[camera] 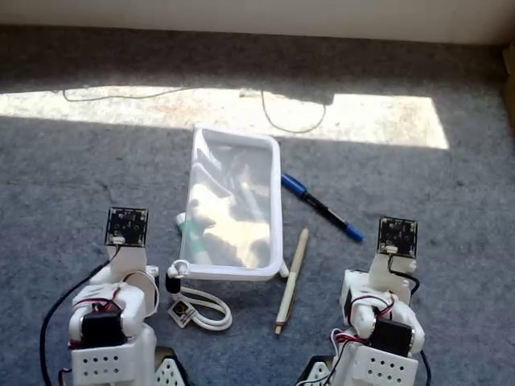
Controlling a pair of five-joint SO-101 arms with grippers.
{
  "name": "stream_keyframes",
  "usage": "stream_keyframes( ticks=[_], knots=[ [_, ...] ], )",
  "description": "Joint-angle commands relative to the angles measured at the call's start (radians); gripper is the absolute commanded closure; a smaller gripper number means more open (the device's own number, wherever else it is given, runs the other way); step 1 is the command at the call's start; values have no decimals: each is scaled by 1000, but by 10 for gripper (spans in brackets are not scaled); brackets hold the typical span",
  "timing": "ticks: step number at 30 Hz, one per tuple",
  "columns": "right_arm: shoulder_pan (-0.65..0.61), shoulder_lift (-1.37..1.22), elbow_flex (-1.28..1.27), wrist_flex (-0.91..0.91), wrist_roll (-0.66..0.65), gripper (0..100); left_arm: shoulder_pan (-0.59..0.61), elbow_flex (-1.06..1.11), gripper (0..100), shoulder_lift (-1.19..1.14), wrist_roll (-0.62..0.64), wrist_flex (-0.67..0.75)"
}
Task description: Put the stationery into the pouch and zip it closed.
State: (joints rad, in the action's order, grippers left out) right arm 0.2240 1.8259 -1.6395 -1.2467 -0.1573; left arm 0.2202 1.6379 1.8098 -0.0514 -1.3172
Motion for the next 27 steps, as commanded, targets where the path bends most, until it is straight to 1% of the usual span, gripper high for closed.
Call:
stream_keyframes(
  ticks=[1,3,6,9,10,13,16,20,24,27],
  knots=[
    [7,8,142,25,11,993,81,-134,993,12,-81,-2],
    [2,7,193,24,37,993,88,-159,993,12,-107,-2],
    [-18,7,266,27,101,993,124,-188,994,12,-106,-2],
    [-108,5,326,24,117,993,147,-196,994,12,-106,-2],
    [-136,5,341,24,140,993,160,-196,994,12,-106,-2],
    [-232,4,380,24,198,993,225,-197,994,12,-106,-2],
    [-328,-13,412,24,238,993,277,-196,994,12,-101,29],
    [-435,-157,496,24,293,993,320,-196,993,12,-43,35],
    [-553,-386,613,-4,334,988,320,-196,993,12,-43,35],
    [-684,-549,697,-36,365,988,320,-196,993,12,-43,35]
  ],
)
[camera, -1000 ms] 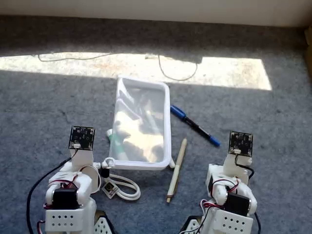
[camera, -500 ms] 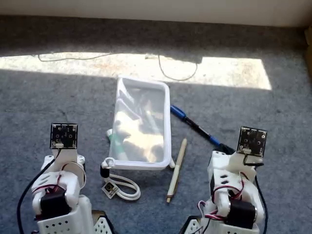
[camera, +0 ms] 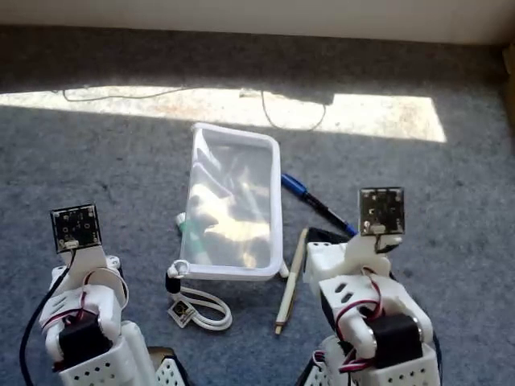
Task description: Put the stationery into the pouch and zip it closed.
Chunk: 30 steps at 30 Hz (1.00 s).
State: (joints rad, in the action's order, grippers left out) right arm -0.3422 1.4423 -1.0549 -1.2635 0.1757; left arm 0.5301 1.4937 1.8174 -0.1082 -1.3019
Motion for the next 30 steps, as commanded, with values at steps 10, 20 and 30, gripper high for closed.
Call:
stream_keyframes(
  ticks=[10,20,30],
  knots=[
    [-529,-470,160,91,267,855,10,-48,992,4,11,18],
    [-661,-731,157,236,292,855,12,-51,992,4,11,18],
    [-751,-972,159,352,368,855,12,-47,992,4,11,18]
  ],
)
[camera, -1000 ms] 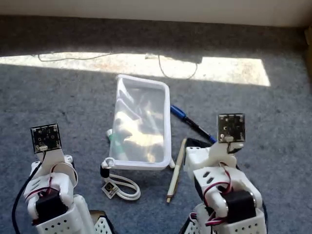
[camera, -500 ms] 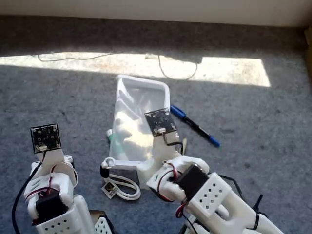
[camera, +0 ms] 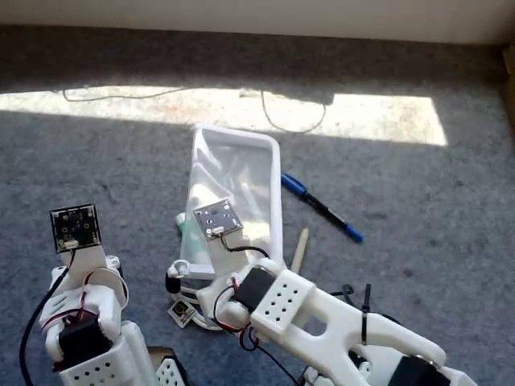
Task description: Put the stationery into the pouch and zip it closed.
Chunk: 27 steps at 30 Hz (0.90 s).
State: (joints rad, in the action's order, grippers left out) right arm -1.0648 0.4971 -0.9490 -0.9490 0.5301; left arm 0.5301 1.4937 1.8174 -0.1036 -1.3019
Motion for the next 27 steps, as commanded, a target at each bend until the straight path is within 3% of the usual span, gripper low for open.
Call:
stream_keyframes(
  ticks=[1,15,21,27],
  knots=[
    [-28,-45,53,45,14,855,12,-47,992,4,6,18],
    [-30,-225,54,54,8,858,12,-45,992,4,5,18],
    [-30,-269,61,54,-21,993,12,-44,992,4,5,18],
    [-24,-213,51,30,-132,993,12,-44,992,4,5,18]
  ],
)
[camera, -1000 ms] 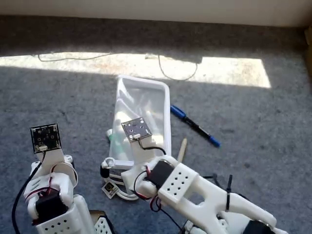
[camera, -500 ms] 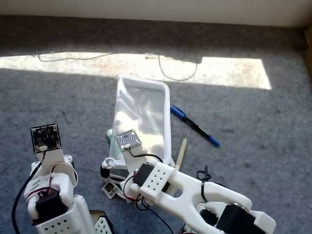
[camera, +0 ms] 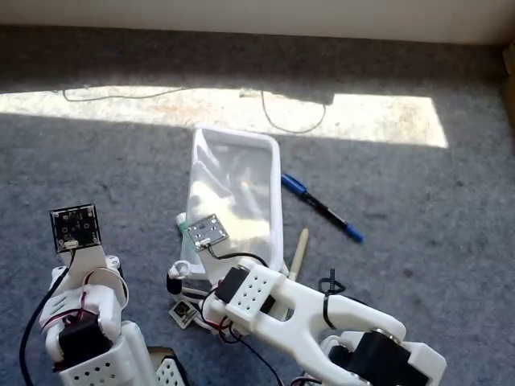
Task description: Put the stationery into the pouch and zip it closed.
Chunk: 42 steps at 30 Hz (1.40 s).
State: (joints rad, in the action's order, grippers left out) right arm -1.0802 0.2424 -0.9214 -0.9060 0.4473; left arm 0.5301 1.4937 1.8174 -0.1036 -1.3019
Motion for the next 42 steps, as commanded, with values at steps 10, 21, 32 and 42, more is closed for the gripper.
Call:
stream_keyframes(
  ticks=[10,21,32,42],
  knots=[
    [67,417,25,-245,-133,993,12,-42,992,4,5,18],
    [334,800,25,-317,-193,993,10,-42,992,4,5,18],
    [631,1046,25,-315,-269,992,10,-42,992,4,5,18],
    [759,1044,24,-371,-493,991,10,-42,992,4,5,18]
  ],
)
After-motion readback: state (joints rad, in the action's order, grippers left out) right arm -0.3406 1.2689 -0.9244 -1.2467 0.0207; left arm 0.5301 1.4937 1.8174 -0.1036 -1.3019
